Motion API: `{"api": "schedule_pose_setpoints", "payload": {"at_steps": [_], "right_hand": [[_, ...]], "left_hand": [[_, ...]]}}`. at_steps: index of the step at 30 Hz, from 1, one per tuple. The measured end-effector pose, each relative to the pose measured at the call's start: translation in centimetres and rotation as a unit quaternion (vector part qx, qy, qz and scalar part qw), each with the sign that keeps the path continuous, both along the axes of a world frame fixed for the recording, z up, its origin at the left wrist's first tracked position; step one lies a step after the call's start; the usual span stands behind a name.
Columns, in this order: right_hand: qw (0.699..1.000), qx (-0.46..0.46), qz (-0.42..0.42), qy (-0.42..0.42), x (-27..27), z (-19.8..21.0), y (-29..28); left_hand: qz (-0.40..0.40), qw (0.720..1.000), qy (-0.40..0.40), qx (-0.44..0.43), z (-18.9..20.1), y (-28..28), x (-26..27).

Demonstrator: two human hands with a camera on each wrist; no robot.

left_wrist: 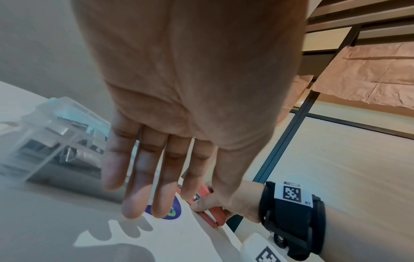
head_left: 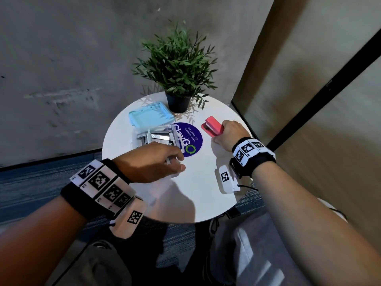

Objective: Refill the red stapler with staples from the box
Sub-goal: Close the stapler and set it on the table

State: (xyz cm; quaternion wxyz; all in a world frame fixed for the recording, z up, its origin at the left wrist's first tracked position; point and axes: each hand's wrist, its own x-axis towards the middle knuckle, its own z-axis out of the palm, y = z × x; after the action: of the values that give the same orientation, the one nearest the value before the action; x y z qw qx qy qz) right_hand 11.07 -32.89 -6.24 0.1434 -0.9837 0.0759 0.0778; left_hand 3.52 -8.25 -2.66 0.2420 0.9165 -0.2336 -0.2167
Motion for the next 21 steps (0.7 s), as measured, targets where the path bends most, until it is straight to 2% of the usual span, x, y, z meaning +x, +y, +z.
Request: {"api": "schedule_pose_setpoints", "payload": {"at_steps": [21], "right_hand": [[1.000,-0.023,0.005,0.020,-0.32,0.23,-0.70]], "left_hand": [[-0.026,0.999,-0.016,0.024,0.25,0.48,-0.72]]}}
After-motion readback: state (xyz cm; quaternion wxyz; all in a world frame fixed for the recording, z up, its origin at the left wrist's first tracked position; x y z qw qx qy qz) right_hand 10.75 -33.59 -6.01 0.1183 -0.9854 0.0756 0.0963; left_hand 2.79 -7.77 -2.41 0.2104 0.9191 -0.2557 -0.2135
